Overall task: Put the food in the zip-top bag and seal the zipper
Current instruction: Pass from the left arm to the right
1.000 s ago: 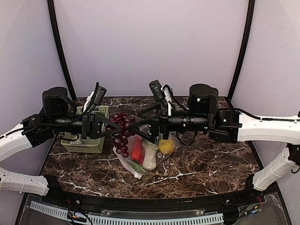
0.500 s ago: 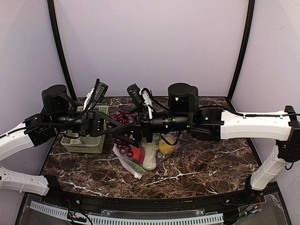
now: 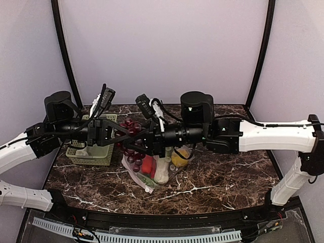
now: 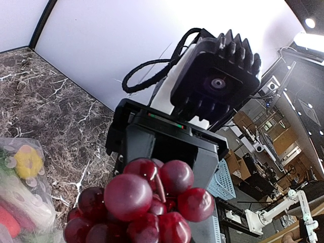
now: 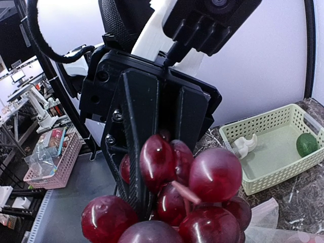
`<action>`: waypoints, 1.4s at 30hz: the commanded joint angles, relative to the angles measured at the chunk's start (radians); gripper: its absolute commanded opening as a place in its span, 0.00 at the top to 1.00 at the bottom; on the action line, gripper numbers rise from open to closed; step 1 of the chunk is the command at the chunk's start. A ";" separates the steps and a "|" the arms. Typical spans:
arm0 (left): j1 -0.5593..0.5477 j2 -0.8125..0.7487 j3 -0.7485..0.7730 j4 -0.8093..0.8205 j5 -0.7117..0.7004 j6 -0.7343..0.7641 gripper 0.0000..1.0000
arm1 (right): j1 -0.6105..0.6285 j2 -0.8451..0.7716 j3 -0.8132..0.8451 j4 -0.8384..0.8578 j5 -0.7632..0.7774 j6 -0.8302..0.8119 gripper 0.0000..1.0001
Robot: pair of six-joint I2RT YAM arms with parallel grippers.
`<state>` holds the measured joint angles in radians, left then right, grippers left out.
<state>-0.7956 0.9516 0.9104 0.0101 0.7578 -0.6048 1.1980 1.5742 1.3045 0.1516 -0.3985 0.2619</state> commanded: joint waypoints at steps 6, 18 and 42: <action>0.002 -0.032 0.014 0.038 -0.084 -0.046 0.86 | 0.009 -0.061 -0.073 0.039 0.079 0.009 0.97; 0.006 -0.186 -0.091 -0.146 -0.300 -0.001 0.17 | -0.001 -0.149 -0.158 0.055 0.319 0.096 1.00; 0.006 -0.215 -0.730 0.235 -0.580 -0.419 0.48 | -0.017 -0.188 -0.167 0.076 0.375 0.129 1.00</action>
<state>-0.7944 0.6315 0.1856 0.0628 0.1547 -1.0077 1.1881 1.4117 1.1206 0.1680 -0.0292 0.3836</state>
